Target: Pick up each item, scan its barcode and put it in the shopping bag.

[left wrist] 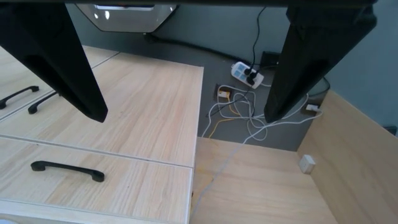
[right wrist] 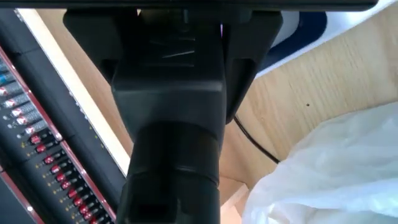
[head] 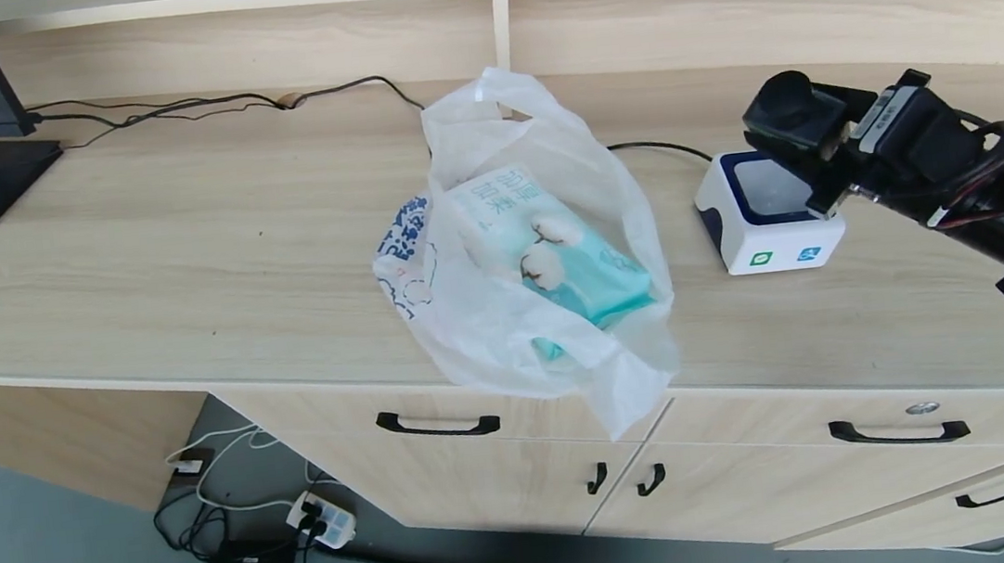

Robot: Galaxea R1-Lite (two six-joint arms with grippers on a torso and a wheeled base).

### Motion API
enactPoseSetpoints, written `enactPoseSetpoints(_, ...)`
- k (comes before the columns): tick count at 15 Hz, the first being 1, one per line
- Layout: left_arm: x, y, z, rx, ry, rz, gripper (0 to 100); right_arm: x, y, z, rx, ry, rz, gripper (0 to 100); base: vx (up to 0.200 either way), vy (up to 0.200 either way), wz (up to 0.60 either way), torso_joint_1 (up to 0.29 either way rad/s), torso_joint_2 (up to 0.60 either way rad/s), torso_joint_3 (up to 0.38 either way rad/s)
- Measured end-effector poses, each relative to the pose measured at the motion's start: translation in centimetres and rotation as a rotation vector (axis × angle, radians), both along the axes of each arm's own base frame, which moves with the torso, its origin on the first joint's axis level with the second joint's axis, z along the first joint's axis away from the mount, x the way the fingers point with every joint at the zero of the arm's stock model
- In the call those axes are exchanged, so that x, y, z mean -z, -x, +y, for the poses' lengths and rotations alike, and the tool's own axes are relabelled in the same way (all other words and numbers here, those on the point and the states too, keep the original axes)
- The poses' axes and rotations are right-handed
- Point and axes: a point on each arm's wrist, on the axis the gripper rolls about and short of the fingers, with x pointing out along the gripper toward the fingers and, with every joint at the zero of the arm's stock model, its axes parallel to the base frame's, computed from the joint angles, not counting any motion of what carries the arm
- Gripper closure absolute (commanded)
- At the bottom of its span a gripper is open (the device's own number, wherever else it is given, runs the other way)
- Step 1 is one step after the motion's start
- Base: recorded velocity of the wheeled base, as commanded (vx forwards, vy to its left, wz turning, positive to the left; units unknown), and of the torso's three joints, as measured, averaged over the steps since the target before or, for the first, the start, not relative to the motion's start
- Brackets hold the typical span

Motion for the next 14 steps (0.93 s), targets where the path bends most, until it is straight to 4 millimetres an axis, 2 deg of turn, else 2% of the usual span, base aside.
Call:
enactPoseSetpoints(7,0.0,0.0,0.0,0.002,0.001,0.000,0,1.6,-1.1,-0.7,0.020,0.003,0.003,100,0.000,0.000,0.00,0.000,0.00,0.000)
enactPoseSetpoints(14,0.0,0.0,0.0,0.000,0.001,0.001,0,1.5,-1.4,-0.9,0.028,-0.013,0.006,100,0.000,0.000,0.00,0.000,0.00,0.000)
